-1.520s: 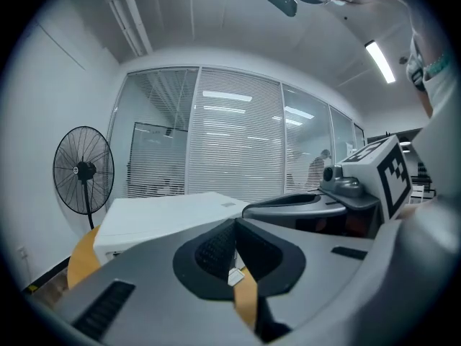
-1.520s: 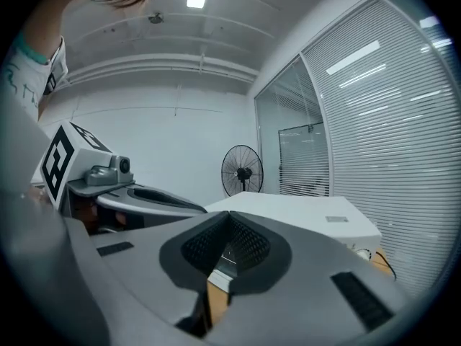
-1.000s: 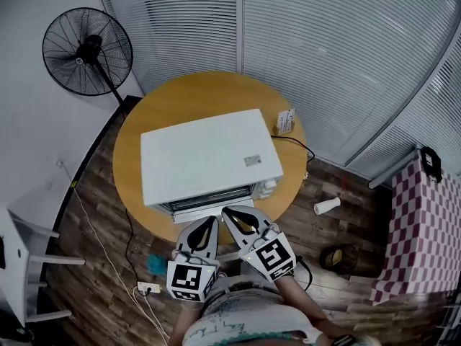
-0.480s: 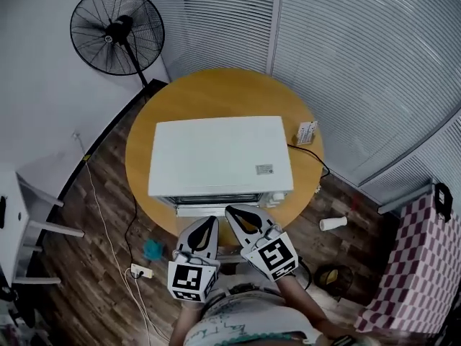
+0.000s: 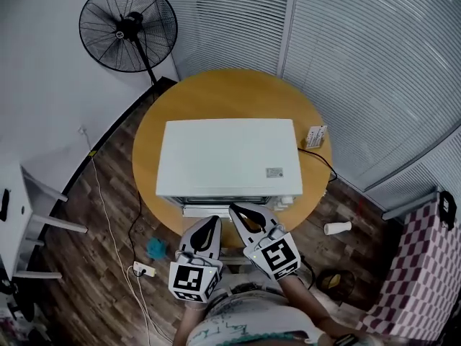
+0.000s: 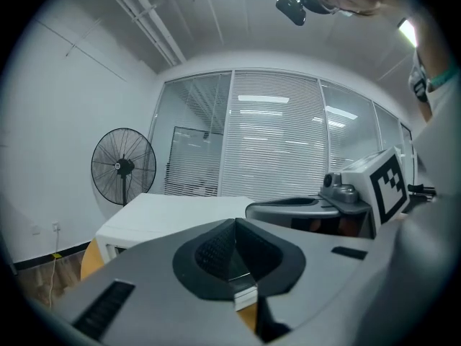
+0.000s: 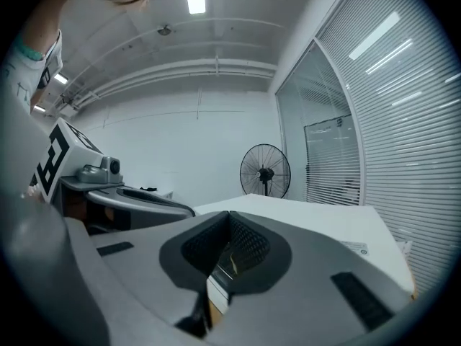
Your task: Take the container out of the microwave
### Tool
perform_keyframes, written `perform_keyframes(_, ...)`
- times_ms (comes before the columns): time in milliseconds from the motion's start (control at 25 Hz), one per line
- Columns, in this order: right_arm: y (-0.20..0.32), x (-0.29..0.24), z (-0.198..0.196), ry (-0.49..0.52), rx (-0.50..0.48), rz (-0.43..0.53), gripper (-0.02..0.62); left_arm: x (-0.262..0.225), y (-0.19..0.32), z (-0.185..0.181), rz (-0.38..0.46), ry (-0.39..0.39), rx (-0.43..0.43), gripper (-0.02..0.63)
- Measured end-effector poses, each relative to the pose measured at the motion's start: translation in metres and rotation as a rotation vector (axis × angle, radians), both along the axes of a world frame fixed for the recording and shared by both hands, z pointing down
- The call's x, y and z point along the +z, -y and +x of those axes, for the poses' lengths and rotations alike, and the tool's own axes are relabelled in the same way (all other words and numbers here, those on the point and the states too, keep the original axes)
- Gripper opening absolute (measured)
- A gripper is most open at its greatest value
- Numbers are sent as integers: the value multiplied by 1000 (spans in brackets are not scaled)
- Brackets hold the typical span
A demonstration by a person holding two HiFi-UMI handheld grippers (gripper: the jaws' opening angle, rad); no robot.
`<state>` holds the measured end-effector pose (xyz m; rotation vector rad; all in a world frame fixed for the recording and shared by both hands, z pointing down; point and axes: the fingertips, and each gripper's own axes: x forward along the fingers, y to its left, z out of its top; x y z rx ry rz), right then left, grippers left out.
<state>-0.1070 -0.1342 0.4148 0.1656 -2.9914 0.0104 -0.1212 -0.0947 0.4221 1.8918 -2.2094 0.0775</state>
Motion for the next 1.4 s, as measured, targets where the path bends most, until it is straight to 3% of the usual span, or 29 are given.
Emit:
perform_keyframes(360, -1, -7, -21, 28, 100, 7, -8, -8, 6, -28, -14, 13, 149, 14)
perform_keyframes(720, 5, -1, -29, 14, 204, 1, -8, -2, 8, -48, -35, 21, 226, 14)
perform_keyframes(1120, 5, 8, -28, -14, 240, -13, -8, 3, 10, -48, -47, 40, 266, 14)
perform_keyframes(1400, 5, 11, -28, -29, 236, -18, -8, 10, 9, -50, -52, 7, 253, 14)
